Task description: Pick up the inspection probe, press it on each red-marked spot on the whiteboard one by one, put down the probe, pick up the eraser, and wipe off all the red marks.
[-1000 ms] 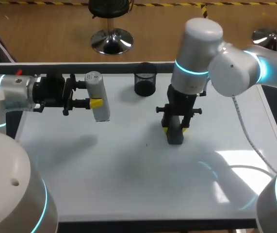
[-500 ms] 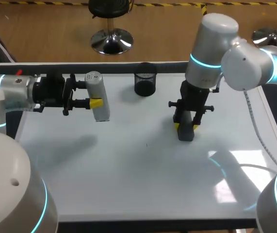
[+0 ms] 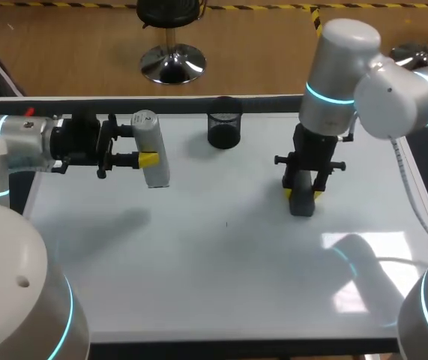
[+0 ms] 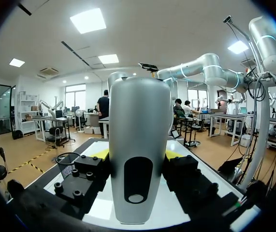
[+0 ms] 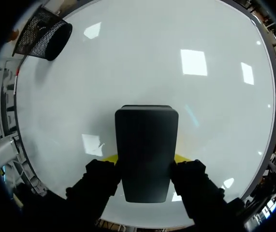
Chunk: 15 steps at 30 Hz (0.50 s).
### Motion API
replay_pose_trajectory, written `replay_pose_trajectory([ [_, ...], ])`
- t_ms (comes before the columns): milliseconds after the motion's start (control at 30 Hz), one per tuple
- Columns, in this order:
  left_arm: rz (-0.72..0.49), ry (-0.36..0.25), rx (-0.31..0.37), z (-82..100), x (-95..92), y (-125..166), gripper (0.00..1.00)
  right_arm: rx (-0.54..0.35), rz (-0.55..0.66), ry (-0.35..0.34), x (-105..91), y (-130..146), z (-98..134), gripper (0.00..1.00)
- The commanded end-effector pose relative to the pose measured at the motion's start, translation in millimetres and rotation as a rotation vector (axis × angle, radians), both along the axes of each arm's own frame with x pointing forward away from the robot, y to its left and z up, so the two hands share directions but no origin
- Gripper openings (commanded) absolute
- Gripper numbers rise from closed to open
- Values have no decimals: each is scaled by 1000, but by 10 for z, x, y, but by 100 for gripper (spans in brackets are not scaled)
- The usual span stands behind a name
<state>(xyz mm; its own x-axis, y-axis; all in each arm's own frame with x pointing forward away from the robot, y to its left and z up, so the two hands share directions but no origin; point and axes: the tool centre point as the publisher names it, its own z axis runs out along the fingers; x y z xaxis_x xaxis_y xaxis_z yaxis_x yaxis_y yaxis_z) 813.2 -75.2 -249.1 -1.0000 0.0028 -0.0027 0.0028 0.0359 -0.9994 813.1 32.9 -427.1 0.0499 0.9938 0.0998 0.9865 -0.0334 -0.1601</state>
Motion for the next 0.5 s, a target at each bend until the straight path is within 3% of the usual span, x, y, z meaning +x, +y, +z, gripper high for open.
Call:
replay_pose_trajectory([
  [33,4,-2,0,12,-12,-3,0,-10,14,-18,-47,42,-87,0],
  [500,4,-2,0,12,-12,-3,0,-43,112,-73,31,535,237,0],
])
